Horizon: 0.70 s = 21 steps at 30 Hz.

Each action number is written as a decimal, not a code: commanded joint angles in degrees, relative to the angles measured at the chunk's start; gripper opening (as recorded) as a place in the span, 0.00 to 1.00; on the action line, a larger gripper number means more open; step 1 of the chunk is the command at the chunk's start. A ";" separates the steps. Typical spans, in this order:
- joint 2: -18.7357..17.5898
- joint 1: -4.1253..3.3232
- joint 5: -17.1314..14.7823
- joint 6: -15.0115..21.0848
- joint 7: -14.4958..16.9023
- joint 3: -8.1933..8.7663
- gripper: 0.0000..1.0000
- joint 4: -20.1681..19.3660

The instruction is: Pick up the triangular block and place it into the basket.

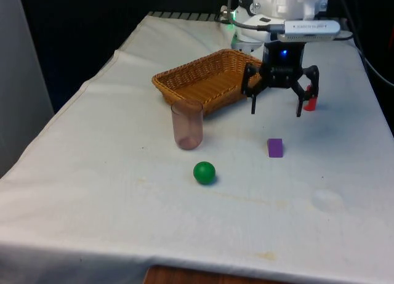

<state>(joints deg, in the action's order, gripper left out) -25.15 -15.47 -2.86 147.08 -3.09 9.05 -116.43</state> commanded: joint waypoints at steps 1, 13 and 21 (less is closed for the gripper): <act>-0.46 0.00 0.11 1.38 0.74 -0.17 1.00 -0.17; -3.21 0.40 -0.46 4.47 4.18 -0.52 1.00 0.46; -4.70 0.74 -1.03 4.41 5.10 -0.92 1.00 1.49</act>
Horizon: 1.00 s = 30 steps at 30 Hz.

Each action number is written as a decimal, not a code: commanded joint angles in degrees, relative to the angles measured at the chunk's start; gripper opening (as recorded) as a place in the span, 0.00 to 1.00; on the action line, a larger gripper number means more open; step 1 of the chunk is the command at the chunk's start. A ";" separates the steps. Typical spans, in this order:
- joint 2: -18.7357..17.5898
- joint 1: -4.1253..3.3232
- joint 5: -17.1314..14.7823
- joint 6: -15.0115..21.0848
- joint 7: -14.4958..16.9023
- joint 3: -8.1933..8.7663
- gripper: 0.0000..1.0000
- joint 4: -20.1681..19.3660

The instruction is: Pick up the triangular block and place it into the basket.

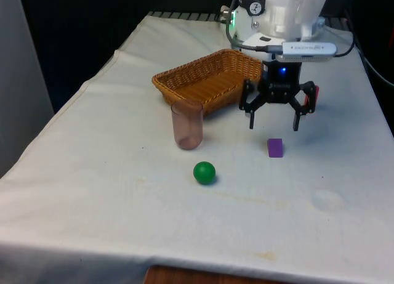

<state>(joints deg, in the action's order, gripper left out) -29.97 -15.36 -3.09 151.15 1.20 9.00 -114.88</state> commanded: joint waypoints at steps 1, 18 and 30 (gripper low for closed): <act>-0.29 0.69 -0.92 0.40 0.86 -0.86 1.00 0.17; -2.35 0.69 -1.55 0.63 0.74 -0.97 1.00 0.86; -3.84 0.63 -1.72 1.26 0.63 -0.92 1.00 1.66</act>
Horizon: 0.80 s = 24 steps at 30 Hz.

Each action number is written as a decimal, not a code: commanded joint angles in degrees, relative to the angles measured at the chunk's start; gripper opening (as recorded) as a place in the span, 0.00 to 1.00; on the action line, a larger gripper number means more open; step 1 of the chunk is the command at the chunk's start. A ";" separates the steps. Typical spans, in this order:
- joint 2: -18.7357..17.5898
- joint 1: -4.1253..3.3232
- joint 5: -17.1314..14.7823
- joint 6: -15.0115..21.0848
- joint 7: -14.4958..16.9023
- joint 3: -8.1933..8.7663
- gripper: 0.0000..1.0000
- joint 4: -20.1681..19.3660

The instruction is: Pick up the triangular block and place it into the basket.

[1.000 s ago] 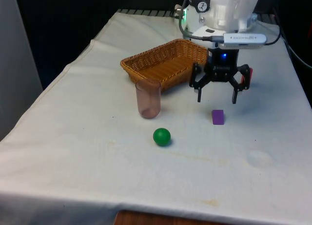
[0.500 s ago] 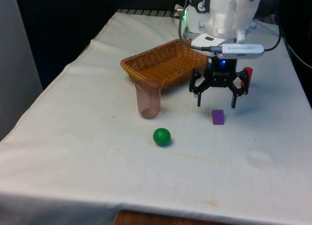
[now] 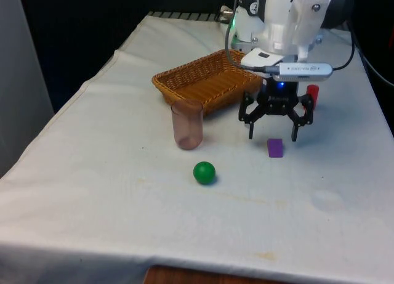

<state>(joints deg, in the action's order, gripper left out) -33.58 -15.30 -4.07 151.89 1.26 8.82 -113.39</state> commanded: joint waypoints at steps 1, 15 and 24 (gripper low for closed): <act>-0.46 0.57 -0.74 0.63 0.57 -0.74 1.00 0.34; -2.06 0.63 -1.03 1.60 0.52 -0.80 0.65 1.15; -1.89 0.00 -0.29 1.09 -0.06 0.00 0.33 0.97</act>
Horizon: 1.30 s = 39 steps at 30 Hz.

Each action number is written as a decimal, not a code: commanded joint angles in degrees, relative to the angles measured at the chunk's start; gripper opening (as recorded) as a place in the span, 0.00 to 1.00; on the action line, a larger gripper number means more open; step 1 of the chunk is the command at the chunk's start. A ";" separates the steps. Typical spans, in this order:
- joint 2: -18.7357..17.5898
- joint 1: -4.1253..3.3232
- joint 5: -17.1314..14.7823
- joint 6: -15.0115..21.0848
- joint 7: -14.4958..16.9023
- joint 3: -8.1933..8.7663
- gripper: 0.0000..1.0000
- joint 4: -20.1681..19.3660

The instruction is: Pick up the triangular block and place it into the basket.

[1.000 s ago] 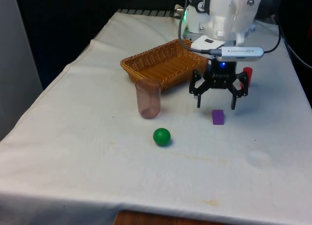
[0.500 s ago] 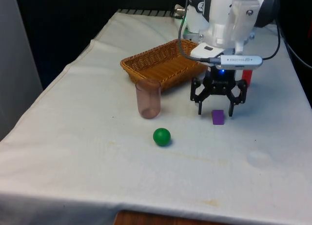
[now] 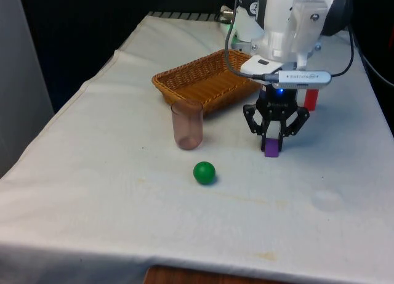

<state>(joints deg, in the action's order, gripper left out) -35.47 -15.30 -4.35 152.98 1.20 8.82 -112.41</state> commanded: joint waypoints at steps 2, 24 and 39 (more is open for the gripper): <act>0.29 0.52 -0.57 0.17 0.46 -0.63 0.33 0.00; 10.83 -0.29 0.86 -7.10 -0.40 0.52 0.34 -2.81; 18.22 -0.11 1.60 -11.86 -0.29 0.86 0.34 -5.16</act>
<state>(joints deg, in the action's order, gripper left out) -17.88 -15.30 -3.21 141.41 1.20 9.45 -117.23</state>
